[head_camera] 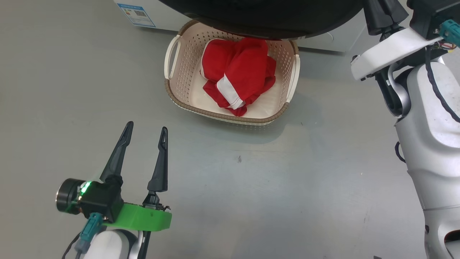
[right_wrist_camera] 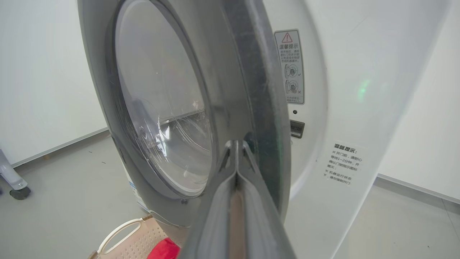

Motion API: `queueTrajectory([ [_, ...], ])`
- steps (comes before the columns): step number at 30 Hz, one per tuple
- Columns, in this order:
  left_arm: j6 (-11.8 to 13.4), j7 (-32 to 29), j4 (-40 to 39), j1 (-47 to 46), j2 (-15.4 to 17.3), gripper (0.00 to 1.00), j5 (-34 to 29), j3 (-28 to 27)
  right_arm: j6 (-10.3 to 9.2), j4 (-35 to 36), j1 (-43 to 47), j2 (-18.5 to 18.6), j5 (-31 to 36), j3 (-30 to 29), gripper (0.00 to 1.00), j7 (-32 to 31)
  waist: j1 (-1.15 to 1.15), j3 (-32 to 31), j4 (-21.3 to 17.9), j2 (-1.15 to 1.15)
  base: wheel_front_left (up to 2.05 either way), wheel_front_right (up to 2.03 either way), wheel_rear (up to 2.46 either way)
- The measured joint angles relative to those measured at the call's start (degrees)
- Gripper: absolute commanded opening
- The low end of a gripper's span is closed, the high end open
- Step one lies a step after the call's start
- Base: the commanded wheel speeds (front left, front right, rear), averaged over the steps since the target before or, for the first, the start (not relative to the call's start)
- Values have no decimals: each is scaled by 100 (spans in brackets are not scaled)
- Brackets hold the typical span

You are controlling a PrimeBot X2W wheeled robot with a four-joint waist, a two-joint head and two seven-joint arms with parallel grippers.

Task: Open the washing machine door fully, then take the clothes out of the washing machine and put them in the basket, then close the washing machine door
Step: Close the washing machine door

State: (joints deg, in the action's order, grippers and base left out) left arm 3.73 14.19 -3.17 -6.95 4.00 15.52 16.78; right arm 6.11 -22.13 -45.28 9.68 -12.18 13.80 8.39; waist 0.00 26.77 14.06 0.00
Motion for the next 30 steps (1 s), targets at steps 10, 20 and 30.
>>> queueTrajectory([
  [10, -5, 3, 96, -107, -52, 100, 1, 32, 33, -403, -579, 121, 1, -30, 0, 7, 0, 56, 72, 0, 0, 0, 0],
  [20, -110, 9, 189, -306, -114, 100, 3, 303, 37, -831, -1184, 298, 0, -191, 0, -1, 0, 127, 256, 0, 0, 0, 0],
  [30, -178, 25, 333, -422, -143, 100, 64, 435, 30, -1314, -1694, 519, -52, -389, 0, -9, 0, 209, 594, 0, 0, 0, 0],
])
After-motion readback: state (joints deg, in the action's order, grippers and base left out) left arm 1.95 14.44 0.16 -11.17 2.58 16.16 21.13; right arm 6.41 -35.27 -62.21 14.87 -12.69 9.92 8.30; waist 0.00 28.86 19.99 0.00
